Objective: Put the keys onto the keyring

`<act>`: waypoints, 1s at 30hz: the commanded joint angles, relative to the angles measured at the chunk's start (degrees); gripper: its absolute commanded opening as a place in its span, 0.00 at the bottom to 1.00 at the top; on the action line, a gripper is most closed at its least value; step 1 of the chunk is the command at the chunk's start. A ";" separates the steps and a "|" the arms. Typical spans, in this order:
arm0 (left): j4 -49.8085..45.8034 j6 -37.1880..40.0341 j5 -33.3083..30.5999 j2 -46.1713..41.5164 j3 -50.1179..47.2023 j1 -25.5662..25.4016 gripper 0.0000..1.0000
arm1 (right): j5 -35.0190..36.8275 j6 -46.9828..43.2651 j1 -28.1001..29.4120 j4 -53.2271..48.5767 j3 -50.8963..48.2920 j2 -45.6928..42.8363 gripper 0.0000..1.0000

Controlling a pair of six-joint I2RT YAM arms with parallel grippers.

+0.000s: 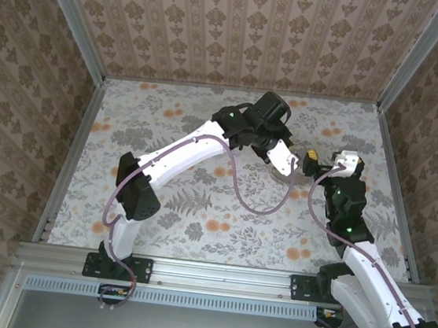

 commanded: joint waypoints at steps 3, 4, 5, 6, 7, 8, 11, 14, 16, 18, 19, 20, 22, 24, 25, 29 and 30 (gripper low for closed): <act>-0.45 -1.35 1.44 -3.43 -2.93 -1.70 0.00 | 2.44 11.62 -6.39 -0.13 -0.39 0.08 1.00; -0.44 -2.45 2.70 -3.87 -3.70 -1.85 0.00 | 2.09 13.20 -7.66 -0.85 -0.30 0.16 1.00; -0.36 -3.28 4.00 -4.30 -4.49 -1.89 0.00 | 1.77 14.26 -8.62 -1.76 -0.16 0.16 1.00; 0.17 -4.63 5.39 -4.73 -5.72 -1.77 0.00 | 1.71 15.13 -9.39 -2.89 0.09 0.20 1.00; 1.02 -5.86 6.25 -5.14 -7.11 -1.76 0.00 | 1.77 15.54 -9.89 -3.71 0.21 0.18 1.00; 1.62 -6.74 6.58 -5.32 -8.31 -1.76 0.00 | 1.75 15.77 -10.23 -4.72 0.31 0.32 1.00; 2.67 -8.05 7.71 -5.15 -12.02 -1.71 0.00 | 2.04 15.75 -10.91 -5.40 0.07 0.10 1.00; 6.08 -8.28 10.75 -6.03 -16.79 -1.63 0.00 | 1.81 15.67 -11.14 -5.34 -0.45 -0.02 1.00; 6.28 -9.14 11.36 -5.69 -17.06 -1.59 0.00 | 1.58 15.13 -11.23 -5.17 -0.48 0.00 1.00; 6.27 -8.98 11.69 -5.47 -17.36 -1.61 0.00 | 1.28 14.57 -11.24 -4.66 -0.47 0.15 1.00; 6.55 -8.97 11.84 -5.51 -17.69 -1.59 0.00 | 0.90 14.33 -11.30 -4.26 -0.46 0.28 1.00; 6.76 -8.90 11.89 -5.54 -17.94 -1.58 0.00 | 0.65 14.05 -11.32 -3.97 -0.39 0.50 1.00; 7.10 -8.85 11.68 -5.50 -18.28 -1.33 0.00 | -0.01 13.87 -11.32 -3.40 -0.23 1.12 1.00; 7.12 -8.71 11.03 -5.50 -18.42 -1.03 0.00 | -0.58 13.94 -11.32 -3.03 0.09 1.78 1.00; 7.01 -8.67 10.84 -5.61 -18.34 -0.74 0.00 | -0.75 14.04 -11.32 -2.93 0.28 2.24 1.00; 5.87 -9.11 11.19 -6.46 -17.63 0.32 0.00 | -1.49 14.12 -11.32 -2.37 1.16 3.97 0.99; 5.29 -9.23 11.19 -6.71 -17.78 0.48 0.00 | -1.65 14.24 -11.32 -2.18 1.34 4.36 1.00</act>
